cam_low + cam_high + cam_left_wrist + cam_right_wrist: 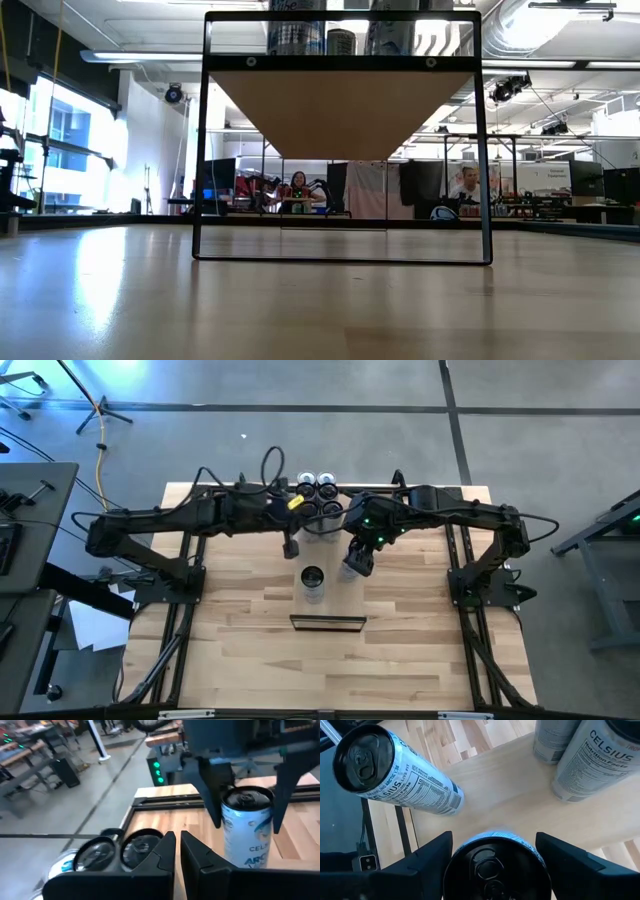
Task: Place canned beverage on shelf
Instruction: Adjust the white blue soda can on the shelf
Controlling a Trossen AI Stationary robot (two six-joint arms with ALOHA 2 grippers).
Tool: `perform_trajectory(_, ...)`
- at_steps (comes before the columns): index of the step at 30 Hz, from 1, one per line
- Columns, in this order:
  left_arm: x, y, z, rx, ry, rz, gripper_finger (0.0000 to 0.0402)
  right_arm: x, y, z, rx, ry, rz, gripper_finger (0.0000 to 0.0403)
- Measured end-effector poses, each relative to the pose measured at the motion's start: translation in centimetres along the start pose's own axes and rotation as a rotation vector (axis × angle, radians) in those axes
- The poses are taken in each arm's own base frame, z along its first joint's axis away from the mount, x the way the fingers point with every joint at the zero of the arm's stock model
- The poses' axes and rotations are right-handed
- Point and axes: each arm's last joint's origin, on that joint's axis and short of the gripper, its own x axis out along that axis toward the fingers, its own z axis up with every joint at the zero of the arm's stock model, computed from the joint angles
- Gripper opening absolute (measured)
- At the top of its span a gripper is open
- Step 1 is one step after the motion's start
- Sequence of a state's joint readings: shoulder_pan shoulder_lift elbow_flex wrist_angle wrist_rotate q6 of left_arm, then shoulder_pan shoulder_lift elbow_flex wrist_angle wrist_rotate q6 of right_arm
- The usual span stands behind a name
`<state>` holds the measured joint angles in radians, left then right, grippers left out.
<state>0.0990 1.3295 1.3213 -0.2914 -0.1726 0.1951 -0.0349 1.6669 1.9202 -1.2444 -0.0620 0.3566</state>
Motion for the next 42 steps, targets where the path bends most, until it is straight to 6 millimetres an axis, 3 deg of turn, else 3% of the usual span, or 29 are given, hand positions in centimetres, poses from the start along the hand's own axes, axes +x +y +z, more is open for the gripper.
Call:
perform_trajectory(9, -3.7, 1.2, 1.3, 0.008, -0.061, 0.106, 0.0000, -0.1, 0.2, 0.5, -0.073, -0.052, 0.019, 0.0267)
perform_trajectory(17, -5.9, 1.7, 1.4, 0.004, -0.057, 0.162, 0.0000, -0.2, 0.4, 1.2, -0.075, -0.138, 0.022, 0.0273)
perform_trajectory(27, -7.5, 2.1, 1.6, -0.004, -0.073, 0.186, 0.0000, -0.6, 0.4, 1.7, -0.149, -0.191, 0.026, 0.0353)
perform_trajectory(36, -8.3, 2.4, 1.8, -0.050, -0.098, 0.204, 0.0000, -5.7, -0.2, 3.7, -0.231, -0.394, 0.022, 0.0374)
perform_trajectory(42, -8.3, 2.3, 1.8, -0.099, -0.102, 0.198, 0.0000, -8.7, -0.2, 2.0, -0.311, -0.302, -0.019, 0.0374)
